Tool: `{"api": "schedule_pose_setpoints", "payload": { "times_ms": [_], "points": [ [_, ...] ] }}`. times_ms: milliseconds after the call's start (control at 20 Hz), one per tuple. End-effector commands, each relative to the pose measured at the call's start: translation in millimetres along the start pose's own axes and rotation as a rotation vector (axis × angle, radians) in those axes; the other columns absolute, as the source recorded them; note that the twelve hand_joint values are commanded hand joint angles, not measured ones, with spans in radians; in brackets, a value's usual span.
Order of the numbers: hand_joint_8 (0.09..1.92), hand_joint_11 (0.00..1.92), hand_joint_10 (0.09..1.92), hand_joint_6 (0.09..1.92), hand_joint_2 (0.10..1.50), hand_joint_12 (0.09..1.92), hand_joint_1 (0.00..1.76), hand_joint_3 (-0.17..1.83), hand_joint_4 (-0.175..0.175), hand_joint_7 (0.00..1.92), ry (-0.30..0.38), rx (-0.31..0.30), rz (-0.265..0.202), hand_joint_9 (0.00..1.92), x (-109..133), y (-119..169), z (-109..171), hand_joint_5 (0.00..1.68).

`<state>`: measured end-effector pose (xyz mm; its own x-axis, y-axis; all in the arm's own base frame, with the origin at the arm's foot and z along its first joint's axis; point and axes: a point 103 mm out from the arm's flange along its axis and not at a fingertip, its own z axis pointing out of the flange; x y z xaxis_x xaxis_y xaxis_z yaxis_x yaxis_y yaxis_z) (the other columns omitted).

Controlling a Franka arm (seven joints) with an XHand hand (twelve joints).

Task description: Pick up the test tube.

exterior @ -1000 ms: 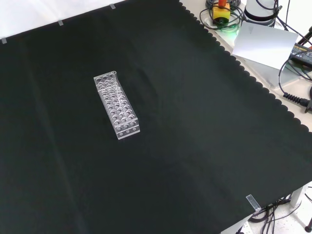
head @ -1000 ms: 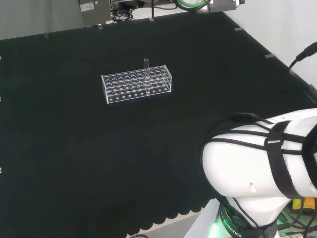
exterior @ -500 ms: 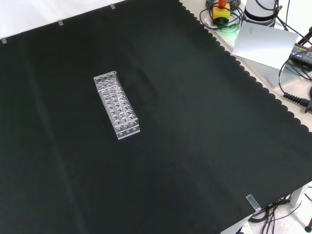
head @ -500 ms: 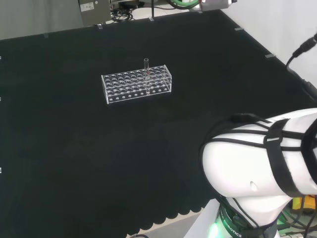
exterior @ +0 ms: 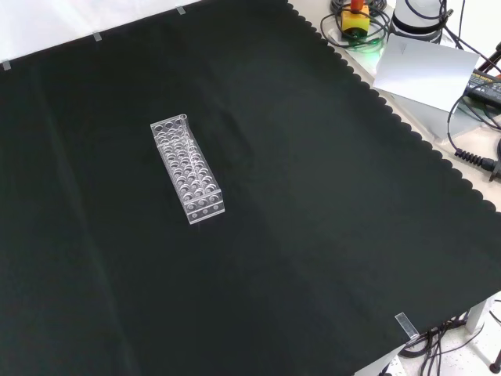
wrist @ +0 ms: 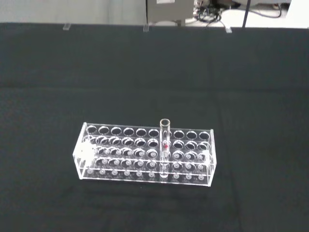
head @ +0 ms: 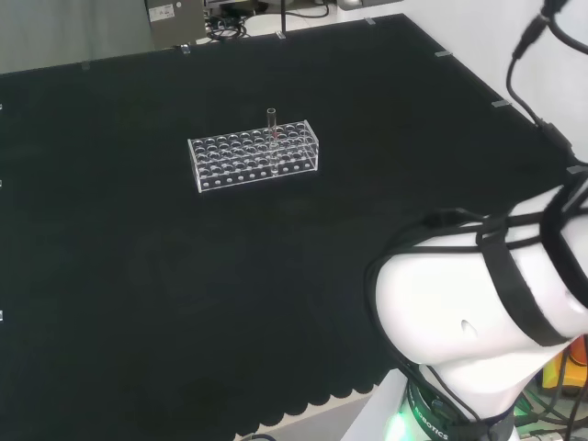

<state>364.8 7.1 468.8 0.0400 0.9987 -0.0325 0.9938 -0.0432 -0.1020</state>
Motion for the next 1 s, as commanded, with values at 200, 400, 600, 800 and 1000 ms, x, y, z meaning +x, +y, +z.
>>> {"api": "schedule_pose_setpoints", "payload": {
  "times_ms": [200, 400, 600, 800, 1000],
  "points": [
    [0.8, 0.0, 0.72, 0.09, 0.99, 1.31, 0.35, 0.19, -0.028, 0.04, -0.035, 0.152, 0.006, 0.0, -1, 67, 35, 0.03],
    [0.83, 0.0, 0.79, 0.09, 0.99, 1.36, 0.36, 0.18, -0.032, 0.07, -0.049, 0.212, 0.044, 0.0, -2, 91, 54, 0.05],
    [0.85, 0.0, 0.84, 0.09, 0.99, 1.38, 0.37, 0.18, -0.036, 0.1, -0.018, 0.261, 0.034, 0.0, -18, 110, 70, 0.08],
    [0.85, 0.0, 0.87, 0.09, 1.0, 1.4, 0.37, 0.18, -0.042, 0.12, 0.0, 0.302, 0.041, 0.0, -38, 126, 85, 0.1],
    [0.86, 0.0, 0.9, 0.09, 1.0, 1.41, 0.38, 0.17, -0.046, 0.13, 0.005, 0.328, 0.046, 0.0, -41, 138, 106, 0.12]
  ]
}}
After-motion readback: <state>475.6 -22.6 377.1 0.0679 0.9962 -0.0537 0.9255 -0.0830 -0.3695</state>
